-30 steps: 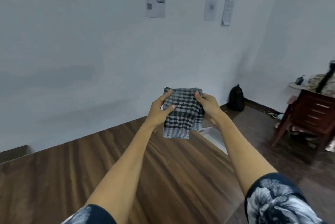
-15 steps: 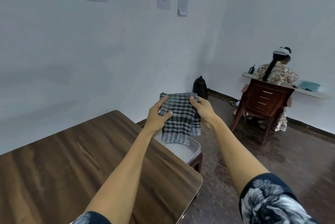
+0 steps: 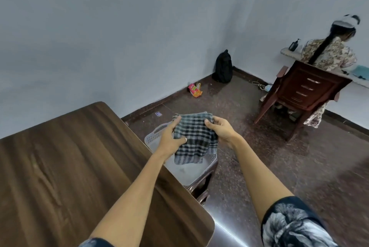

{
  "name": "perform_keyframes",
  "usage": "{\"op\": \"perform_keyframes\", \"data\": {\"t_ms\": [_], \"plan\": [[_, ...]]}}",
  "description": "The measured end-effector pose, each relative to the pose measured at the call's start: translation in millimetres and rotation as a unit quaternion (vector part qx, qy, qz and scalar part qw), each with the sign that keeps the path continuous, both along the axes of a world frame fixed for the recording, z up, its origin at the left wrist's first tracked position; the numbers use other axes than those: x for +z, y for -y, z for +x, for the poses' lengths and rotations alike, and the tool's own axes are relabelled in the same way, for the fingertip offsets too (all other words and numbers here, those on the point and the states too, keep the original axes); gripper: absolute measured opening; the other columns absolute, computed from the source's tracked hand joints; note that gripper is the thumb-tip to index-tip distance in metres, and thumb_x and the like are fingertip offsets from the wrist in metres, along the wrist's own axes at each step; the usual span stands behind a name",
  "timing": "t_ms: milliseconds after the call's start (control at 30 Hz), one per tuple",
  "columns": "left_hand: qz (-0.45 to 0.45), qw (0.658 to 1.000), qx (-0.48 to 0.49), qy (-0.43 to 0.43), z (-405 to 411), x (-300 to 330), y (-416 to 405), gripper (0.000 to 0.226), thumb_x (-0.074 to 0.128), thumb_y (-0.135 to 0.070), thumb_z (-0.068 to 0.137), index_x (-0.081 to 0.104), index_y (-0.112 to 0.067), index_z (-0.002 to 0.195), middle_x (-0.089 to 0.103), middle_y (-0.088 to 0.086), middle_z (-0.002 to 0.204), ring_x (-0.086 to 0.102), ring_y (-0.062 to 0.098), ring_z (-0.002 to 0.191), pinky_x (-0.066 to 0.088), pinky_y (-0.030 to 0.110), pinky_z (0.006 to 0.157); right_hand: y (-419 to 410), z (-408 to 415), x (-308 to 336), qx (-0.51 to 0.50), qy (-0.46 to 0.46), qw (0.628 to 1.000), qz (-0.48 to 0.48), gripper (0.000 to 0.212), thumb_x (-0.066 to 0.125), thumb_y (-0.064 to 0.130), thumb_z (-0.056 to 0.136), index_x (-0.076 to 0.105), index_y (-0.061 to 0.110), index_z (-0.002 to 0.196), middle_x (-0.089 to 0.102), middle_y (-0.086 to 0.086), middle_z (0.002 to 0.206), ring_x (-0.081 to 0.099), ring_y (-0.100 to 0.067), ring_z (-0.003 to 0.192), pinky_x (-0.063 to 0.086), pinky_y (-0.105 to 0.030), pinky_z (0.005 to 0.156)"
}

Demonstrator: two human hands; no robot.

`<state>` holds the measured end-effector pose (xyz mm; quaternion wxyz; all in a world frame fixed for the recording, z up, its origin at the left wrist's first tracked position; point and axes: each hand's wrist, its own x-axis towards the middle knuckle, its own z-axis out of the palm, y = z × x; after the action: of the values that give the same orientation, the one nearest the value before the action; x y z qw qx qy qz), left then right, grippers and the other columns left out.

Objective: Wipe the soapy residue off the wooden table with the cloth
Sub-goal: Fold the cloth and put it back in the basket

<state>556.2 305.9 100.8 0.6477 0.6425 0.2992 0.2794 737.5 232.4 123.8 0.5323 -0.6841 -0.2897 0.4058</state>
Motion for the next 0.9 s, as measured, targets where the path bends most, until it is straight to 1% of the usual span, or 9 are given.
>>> {"op": "perform_keyframes", "data": {"t_ms": [100,200,300,433,600,733,800,833,900], "plan": [[-0.02,0.999,-0.011,-0.032,14,-25,-2,0.071,0.055,0.012,0.085,0.028,-0.015,0.145,0.037,-0.005,0.14,0.041,0.008,0.121,0.048,0.01,0.079,-7,14,-22,0.009,-0.018,0.999,-0.039,0.02,0.055,0.011,0.094,0.06,0.004,0.112,0.067,-0.008,0.103,0.066,-0.021,0.091,0.057,-0.03,0.073],[-0.035,0.996,-0.014,-0.078,29,-55,-2,0.071,0.052,0.007,0.089,0.024,-0.022,0.146,0.033,-0.013,0.139,0.036,0.009,0.128,0.042,0.028,0.102,-9,28,-47,0.016,-0.032,0.996,-0.076,0.018,0.053,0.009,0.094,0.058,0.006,0.111,0.066,-0.006,0.1,0.064,-0.017,0.087,0.056,-0.023,0.062],[-0.05,0.993,-0.001,-0.105,55,-81,0,0.072,0.051,0.004,0.09,0.019,-0.025,0.147,0.031,-0.002,0.149,0.034,0.016,0.134,0.037,0.041,0.107,-17,52,-69,0.028,-0.026,0.993,-0.109,0.018,0.055,0.009,0.094,0.059,0.006,0.111,0.066,-0.007,0.102,0.064,-0.018,0.088,0.056,-0.023,0.066],[-0.064,0.987,0.032,-0.146,97,-115,2,0.072,0.052,0.002,0.091,0.016,-0.022,0.148,0.022,-0.002,0.153,0.023,0.016,0.14,0.029,0.032,0.111,-35,92,-100,0.059,0.0,0.984,-0.166,0.022,0.058,0.011,0.092,0.06,0.004,0.113,0.067,-0.011,0.107,0.065,-0.023,0.093,0.054,-0.034,0.082],[-0.141,0.968,0.081,-0.191,143,-172,-5,0.073,0.049,0.004,0.091,0.014,-0.023,0.148,0.016,-0.003,0.155,0.017,0.015,0.142,0.024,0.03,0.112,-74,135,-160,0.149,0.047,0.961,-0.226,0.015,0.054,0.01,0.094,0.061,0.004,0.106,0.066,-0.011,0.104,0.064,-0.017,0.086,0.054,-0.02,0.073],[-0.183,0.947,0.122,-0.235,154,-226,-19,0.074,0.049,0.005,0.091,0.013,-0.024,0.148,0.013,-0.003,0.155,0.015,0.015,0.142,0.025,0.027,0.108,-110,143,-223,0.249,0.092,0.926,-0.269,0.018,0.052,0.015,0.096,0.059,0.005,0.109,0.064,-0.007,0.1,0.061,-0.022,0.094,0.052,-0.03,0.083],[-0.194,0.937,0.139,-0.257,154,-251,-29,0.074,0.049,0.004,0.091,0.013,-0.026,0.148,0.013,-0.004,0.155,0.014,0.015,0.142,0.025,0.027,0.108,-129,140,-254,0.285,0.104,0.909,-0.284,0.009,0.05,0.015,0.097,0.056,0.015,0.091,0.058,0.004,0.085,0.057,-0.012,0.08,0.047,-0.017,0.071],[-0.195,0.932,0.149,-0.267,153,-261,-35,0.074,0.049,0.004,0.091,0.013,-0.027,0.148,0.013,-0.005,0.155,0.013,0.015,0.142,0.024,0.028,0.109,-139,138,-269,0.296,0.106,0.904,-0.288,0.014,0.049,0.015,0.098,0.052,0.019,0.085,0.05,0.009,0.078,0.05,-0.005,0.071,0.042,-0.01,0.061],[-0.188,0.924,0.164,-0.289,149,-277,-48,0.073,0.05,0.004,0.091,0.014,-0.027,0.147,0.012,-0.006,0.155,0.012,0.014,0.142,0.023,0.03,0.111,-157,131,-290,0.311,0.105,0.895,-0.301,0.009,0.048,0.017,0.098,0.051,0.017,0.09,0.046,0.009,0.08,0.045,-0.004,0.07,0.036,-0.011,0.057]]}}
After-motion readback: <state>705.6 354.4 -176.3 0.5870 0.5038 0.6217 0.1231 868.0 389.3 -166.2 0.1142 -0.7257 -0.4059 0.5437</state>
